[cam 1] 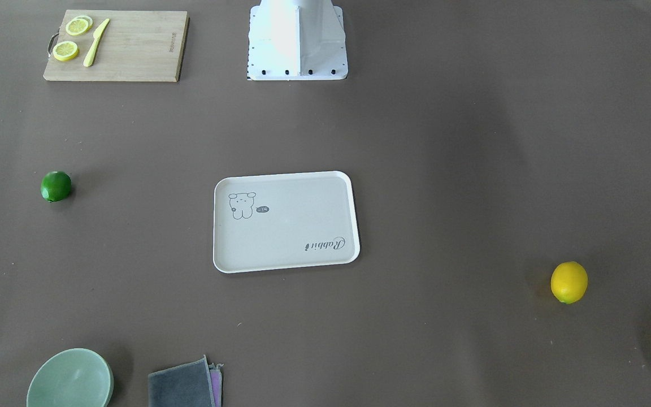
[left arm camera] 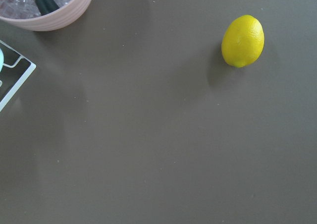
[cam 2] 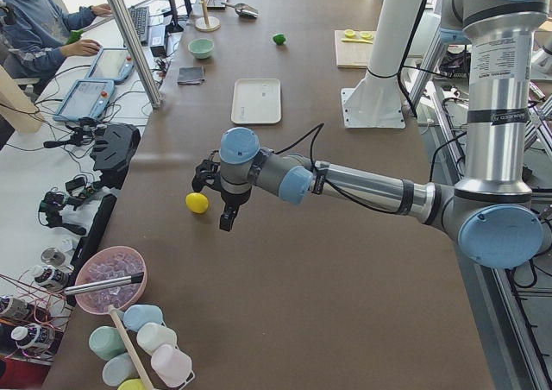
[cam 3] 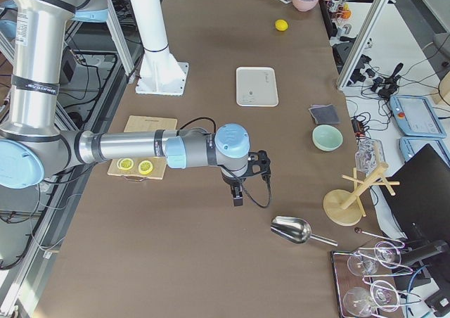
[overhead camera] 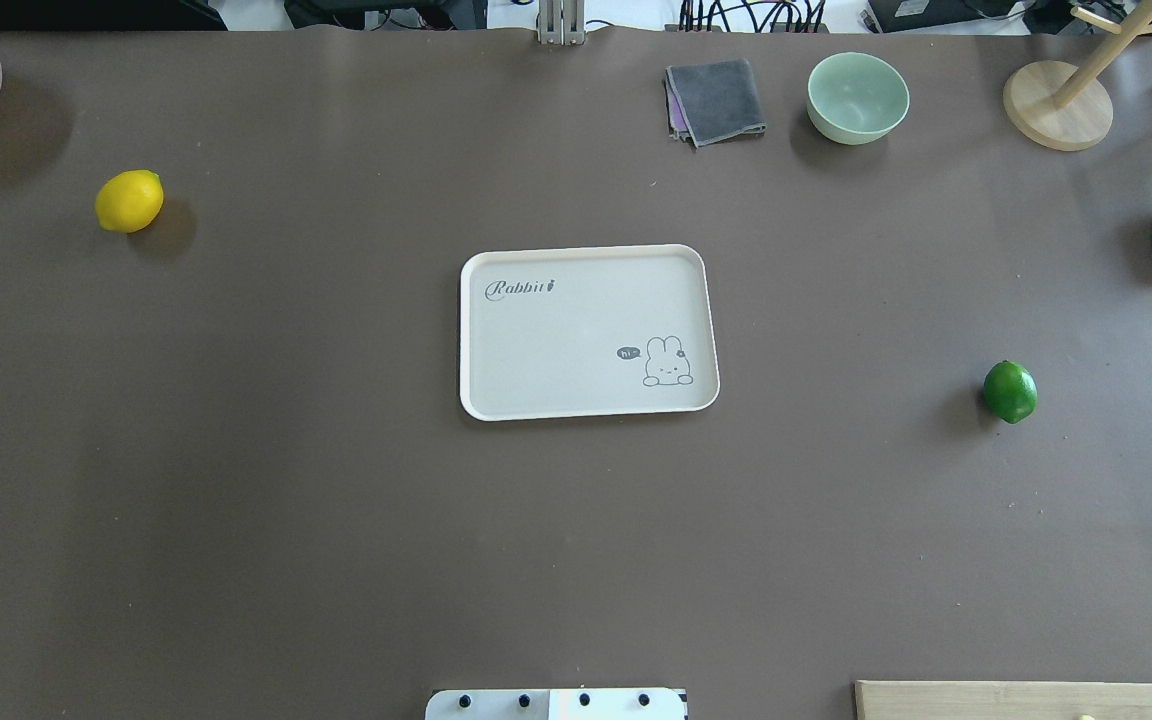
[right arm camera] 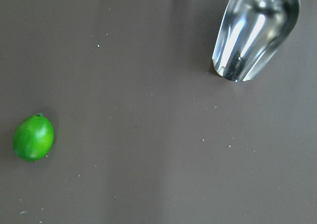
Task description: Place all lemons on tray
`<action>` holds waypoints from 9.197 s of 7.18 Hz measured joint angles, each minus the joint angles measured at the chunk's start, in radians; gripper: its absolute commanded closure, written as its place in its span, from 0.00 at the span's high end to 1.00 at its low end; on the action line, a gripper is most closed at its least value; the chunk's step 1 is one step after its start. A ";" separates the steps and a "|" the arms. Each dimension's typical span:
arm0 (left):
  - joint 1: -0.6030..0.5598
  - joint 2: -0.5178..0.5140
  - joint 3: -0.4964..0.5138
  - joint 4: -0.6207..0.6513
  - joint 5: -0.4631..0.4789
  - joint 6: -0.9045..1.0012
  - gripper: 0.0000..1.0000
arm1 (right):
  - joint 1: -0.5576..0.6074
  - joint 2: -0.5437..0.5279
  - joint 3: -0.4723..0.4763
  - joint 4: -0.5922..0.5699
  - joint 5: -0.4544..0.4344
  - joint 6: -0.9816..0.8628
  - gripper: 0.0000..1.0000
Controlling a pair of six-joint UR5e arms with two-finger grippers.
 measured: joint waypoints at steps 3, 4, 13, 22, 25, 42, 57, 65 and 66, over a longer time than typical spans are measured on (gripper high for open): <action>0.069 -0.157 0.126 0.001 0.000 -0.063 0.97 | -0.198 0.049 -0.002 0.104 -0.007 0.307 0.98; 0.093 -0.206 0.176 0.001 0.000 -0.066 0.97 | -0.270 0.060 -0.005 0.146 -0.022 0.403 0.98; 0.180 -0.363 0.303 0.000 0.007 -0.129 0.97 | -0.532 0.204 -0.164 0.183 -0.106 0.523 0.90; 0.214 -0.391 0.433 -0.035 0.061 -0.073 0.97 | -0.578 0.345 -0.142 0.224 -0.031 0.693 0.00; 0.270 -0.423 0.550 -0.177 0.153 -0.072 0.97 | -0.684 0.549 -0.143 0.177 -0.088 0.908 0.00; 0.693 -0.652 0.318 -0.246 0.255 -1.013 0.00 | -0.794 0.807 -0.325 0.184 -0.320 1.097 1.00; 0.145 -0.101 0.045 0.094 0.109 0.028 0.98 | -0.224 0.288 -0.269 0.171 -0.119 0.301 1.00; -0.006 0.014 0.054 0.088 0.021 0.099 0.98 | -0.061 0.177 -0.301 0.172 -0.125 0.156 1.00; -0.008 0.014 0.054 0.087 0.020 0.099 0.98 | -0.058 0.177 -0.300 0.172 -0.126 0.155 1.00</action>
